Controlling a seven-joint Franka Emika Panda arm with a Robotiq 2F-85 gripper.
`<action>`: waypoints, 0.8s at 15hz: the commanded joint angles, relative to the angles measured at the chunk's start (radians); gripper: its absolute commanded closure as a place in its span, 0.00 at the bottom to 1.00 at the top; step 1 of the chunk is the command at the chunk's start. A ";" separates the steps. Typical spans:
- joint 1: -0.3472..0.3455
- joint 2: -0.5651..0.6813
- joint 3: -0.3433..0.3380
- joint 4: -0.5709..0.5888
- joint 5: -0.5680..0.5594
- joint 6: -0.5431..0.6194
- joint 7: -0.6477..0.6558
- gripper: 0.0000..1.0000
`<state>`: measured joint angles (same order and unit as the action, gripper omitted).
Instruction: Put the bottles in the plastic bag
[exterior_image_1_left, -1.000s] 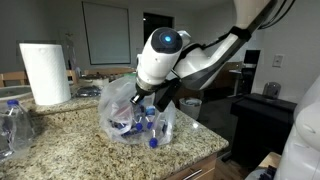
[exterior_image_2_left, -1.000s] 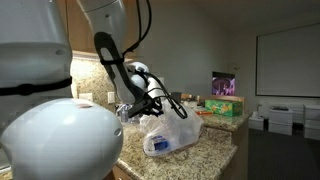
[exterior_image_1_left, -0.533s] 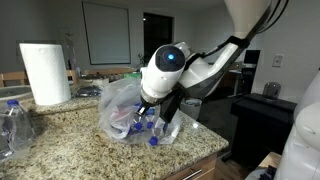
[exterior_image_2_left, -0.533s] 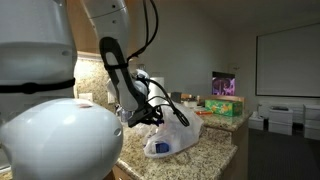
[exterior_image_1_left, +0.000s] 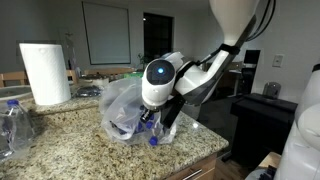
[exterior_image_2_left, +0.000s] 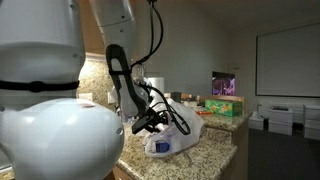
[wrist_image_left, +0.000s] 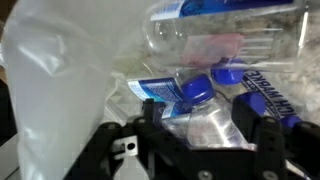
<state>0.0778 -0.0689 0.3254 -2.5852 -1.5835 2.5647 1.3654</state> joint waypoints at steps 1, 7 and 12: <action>0.062 0.007 -0.058 0.041 0.086 -0.060 0.008 0.00; 0.102 -0.041 -0.087 0.090 0.399 -0.121 -0.071 0.00; 0.142 -0.112 -0.076 0.090 0.688 -0.184 -0.170 0.00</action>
<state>0.1937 -0.1144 0.2478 -2.4771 -1.0338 2.4318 1.2728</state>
